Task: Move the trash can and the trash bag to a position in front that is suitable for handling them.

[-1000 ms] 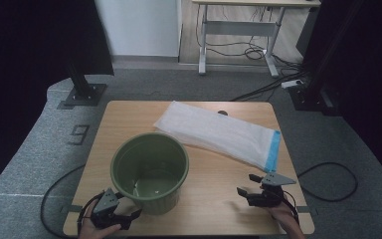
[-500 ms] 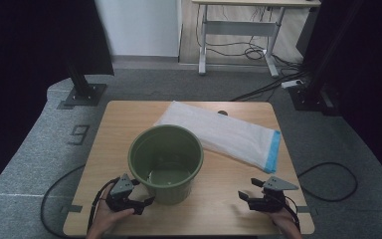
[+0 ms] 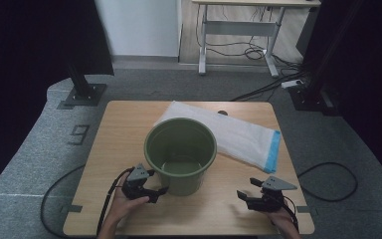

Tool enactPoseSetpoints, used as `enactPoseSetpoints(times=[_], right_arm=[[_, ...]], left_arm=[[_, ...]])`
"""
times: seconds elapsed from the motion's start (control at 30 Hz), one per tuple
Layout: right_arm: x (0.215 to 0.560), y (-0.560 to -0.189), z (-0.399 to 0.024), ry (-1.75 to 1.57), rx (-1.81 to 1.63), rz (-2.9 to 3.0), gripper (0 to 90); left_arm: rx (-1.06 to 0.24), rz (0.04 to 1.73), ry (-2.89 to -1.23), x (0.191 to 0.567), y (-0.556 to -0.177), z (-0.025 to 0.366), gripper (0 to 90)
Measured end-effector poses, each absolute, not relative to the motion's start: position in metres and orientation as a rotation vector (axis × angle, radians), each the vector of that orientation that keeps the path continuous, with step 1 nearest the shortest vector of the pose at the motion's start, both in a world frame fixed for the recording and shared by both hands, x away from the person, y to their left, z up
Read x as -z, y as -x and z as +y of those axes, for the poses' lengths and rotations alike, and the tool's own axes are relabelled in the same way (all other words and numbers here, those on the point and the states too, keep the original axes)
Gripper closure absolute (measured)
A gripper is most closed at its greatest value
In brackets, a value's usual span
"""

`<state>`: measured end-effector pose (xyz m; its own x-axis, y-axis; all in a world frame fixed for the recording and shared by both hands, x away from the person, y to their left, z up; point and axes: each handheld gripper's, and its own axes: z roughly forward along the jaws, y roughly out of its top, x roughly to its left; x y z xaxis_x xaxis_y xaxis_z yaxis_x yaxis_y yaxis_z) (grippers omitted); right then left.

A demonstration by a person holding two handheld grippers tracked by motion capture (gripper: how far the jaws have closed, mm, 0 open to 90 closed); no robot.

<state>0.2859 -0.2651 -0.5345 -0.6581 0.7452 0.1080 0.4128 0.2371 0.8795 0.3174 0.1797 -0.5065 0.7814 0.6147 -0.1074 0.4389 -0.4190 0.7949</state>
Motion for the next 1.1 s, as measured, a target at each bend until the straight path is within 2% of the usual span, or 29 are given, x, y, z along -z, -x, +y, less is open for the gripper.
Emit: enactPoseSetpoints(times=[0.17, 0.37, 0.5, 0.57, 0.7, 1.1], right_arm=[[0.535, -0.288, -0.259, -1.057, -1.38, 2.204, 20.6], [0.536, -0.285, -0.258, -1.025, -1.367, 2.223, 20.5], [0.535, -0.284, -0.263, -1.018, -1.352, 2.217, 20.5], [0.536, -0.285, -0.264, -1.023, -1.35, 2.211, 20.5], [0.536, -0.288, -0.264, -1.042, -1.332, 2.195, 20.6], [0.536, -0.303, -0.254, -1.179, -1.291, 2.04, 16.3]], left_arm=[[-0.261, 0.802, -2.081, 0.503, -0.331, 0.165, 14.4], [-0.286, 0.823, -2.073, 0.501, -0.33, 0.164, 14.7], [-0.364, 0.872, -2.093, 0.494, -0.315, 0.179, 14.5], [-0.376, 0.941, -2.044, 0.491, -0.306, 0.194, 14.6], [-0.411, 0.99, -2.054, 0.493, -0.296, 0.213, 14.6], [-0.411, 1.018, -2.028, 0.492, -0.291, 0.229, 14.4]])
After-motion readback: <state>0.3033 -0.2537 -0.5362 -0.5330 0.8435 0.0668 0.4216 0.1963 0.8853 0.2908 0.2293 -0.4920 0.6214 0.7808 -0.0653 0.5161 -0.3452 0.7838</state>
